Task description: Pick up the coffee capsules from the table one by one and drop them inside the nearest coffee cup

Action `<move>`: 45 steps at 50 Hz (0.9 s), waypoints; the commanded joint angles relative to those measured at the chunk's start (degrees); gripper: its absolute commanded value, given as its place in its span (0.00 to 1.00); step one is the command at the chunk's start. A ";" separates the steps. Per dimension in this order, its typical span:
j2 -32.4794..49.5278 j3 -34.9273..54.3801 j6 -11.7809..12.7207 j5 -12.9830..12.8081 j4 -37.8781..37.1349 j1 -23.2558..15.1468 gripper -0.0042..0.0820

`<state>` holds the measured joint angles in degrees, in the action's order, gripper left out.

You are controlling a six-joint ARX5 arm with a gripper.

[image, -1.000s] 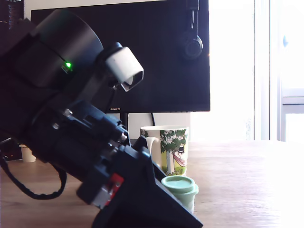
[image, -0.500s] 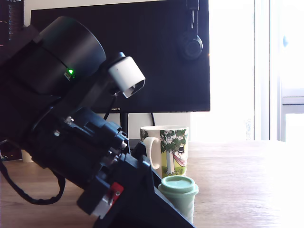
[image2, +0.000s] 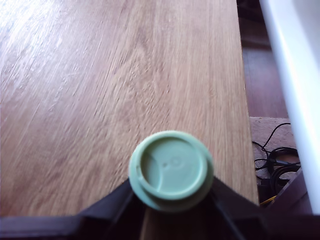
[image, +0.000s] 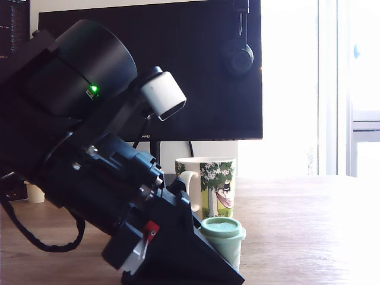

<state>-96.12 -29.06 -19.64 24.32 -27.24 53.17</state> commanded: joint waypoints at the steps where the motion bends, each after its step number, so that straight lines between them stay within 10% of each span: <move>1: -0.63 0.46 0.66 0.04 0.20 0.24 0.32; 45: 7.04 -1.49 10.47 -0.87 -7.61 -1.97 0.32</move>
<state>-90.00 -29.32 -9.48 23.86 -34.22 51.99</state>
